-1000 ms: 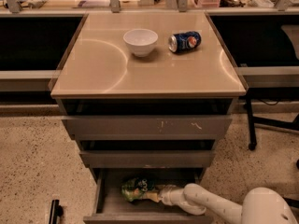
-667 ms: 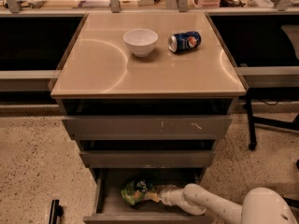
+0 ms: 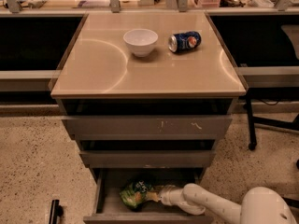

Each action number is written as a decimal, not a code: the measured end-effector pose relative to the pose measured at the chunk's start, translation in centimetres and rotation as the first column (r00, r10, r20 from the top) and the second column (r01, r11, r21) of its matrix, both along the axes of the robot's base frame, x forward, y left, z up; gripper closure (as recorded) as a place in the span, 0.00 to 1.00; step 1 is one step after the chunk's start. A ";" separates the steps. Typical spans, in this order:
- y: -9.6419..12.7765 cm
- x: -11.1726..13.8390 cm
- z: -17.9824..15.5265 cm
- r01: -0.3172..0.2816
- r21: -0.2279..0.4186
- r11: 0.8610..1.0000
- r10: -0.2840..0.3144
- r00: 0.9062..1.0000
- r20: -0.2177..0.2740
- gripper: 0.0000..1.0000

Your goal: Pick green rice chip bag from bottom drawer and place on counter

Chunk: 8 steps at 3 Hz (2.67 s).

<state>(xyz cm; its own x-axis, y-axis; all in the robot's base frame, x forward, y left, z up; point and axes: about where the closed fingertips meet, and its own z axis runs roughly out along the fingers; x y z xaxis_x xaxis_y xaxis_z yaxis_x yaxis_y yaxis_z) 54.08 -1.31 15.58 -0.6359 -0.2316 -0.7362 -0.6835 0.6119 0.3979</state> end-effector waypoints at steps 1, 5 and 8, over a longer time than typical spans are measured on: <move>0.4 -1.0 1.9 -0.034 0.049 0.998 0.034 0.999 0.009 1.00; 2.5 -5.0 27.5 -0.277 0.090 0.957 0.262 0.953 0.153 1.00; 6.7 -7.7 37.5 -0.371 -0.024 0.928 0.367 0.907 0.207 1.00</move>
Offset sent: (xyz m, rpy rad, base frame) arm -0.0471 0.0042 0.1597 0.2685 -0.0336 0.2178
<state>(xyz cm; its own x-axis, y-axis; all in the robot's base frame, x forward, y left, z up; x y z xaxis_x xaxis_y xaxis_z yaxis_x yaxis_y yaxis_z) 46.42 5.39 53.07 -0.3431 -0.4084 -0.8459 -0.9265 0.2953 0.2333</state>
